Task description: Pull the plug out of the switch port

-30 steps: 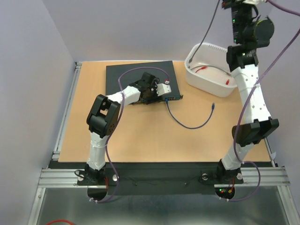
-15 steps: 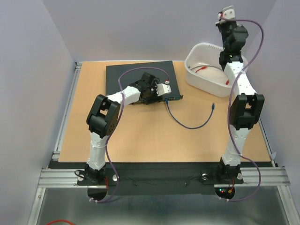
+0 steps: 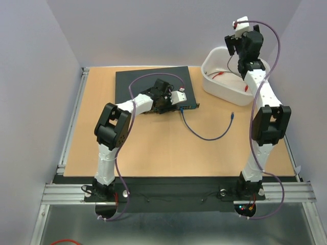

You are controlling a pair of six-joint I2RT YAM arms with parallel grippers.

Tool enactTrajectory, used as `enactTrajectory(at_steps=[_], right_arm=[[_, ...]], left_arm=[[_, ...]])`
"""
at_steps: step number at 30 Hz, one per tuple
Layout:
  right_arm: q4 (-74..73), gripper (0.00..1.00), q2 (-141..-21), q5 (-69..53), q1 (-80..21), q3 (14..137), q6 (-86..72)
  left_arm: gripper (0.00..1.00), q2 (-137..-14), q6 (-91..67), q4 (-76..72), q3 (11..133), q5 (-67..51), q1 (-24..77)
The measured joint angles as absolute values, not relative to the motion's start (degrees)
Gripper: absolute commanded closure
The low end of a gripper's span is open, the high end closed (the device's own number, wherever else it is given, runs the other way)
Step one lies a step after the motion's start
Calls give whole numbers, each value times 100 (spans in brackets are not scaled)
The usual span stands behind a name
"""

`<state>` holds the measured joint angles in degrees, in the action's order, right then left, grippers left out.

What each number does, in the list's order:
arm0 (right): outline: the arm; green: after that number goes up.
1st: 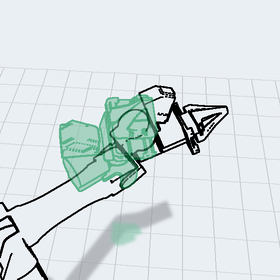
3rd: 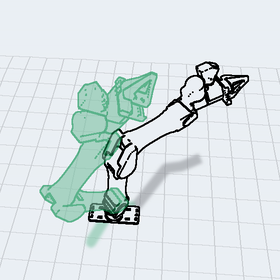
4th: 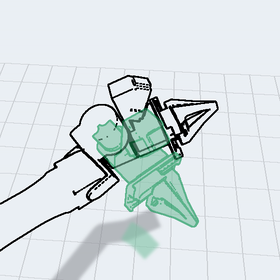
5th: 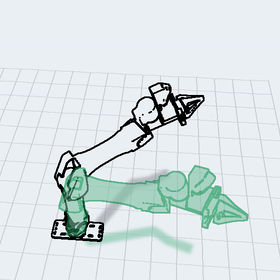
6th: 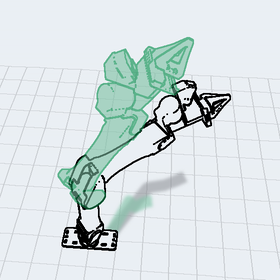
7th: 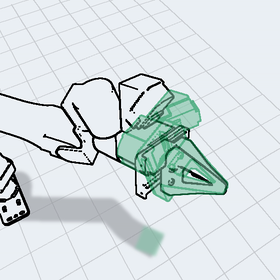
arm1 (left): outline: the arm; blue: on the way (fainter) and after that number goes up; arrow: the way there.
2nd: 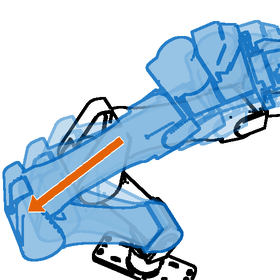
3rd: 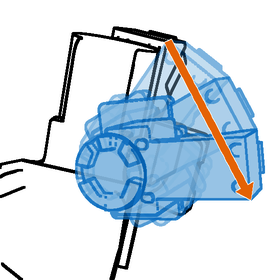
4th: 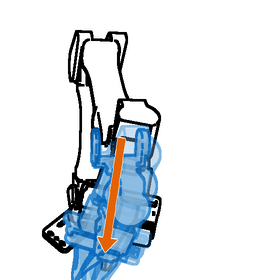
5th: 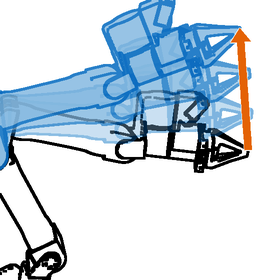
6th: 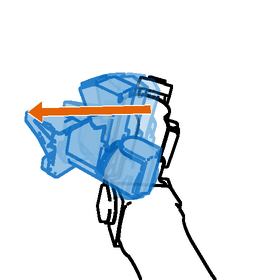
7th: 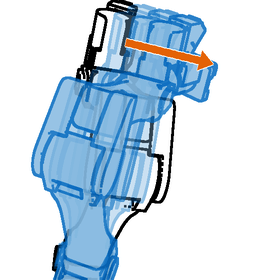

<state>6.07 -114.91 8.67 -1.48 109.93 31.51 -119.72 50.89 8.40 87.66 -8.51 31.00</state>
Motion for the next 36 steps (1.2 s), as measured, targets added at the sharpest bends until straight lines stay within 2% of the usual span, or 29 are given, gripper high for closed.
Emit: enactTrajectory(at_steps=[5, 8, 12, 20, 27, 29, 33, 36], right_arm=[[-878, 0, -11483, 1052, -93, 11627, 2493], [-2106, 0, -11780, 565, 8, 12711, 1728], [-2757, 0, -11994, -410, 429, 13447, 499], [-3181, 0, -12589, -1118, 1601, 13198, -972], [-3588, 0, -12905, -1509, 1448, 12801, -1201], [-3575, 0, -12905, -2213, 1378, 12825, -1208], [-3441, 0, -13054, -3282, 1330, 13227, -1450], [-3280, 0, -13131, -3024, 1315, 13694, -1695]], left_arm=[[22, -11972, 5081, 840, 8764, -847, 3100], [22, -11972, 5074, 840, 8761, -840, 3100], [22, -11968, 5070, 819, 8744, -832, 3100], [22, -11928, 5046, 740, 8670, -829, 3100], [22, -11928, 5039, 742, 8670, -827, 3100], [22, -11928, 5039, 746, 8670, -827, 3100], [22, -11928, 5039, 746, 8670, -825, 3100], [22, -11928, 5043, 749, 8670, -823, 3100]])
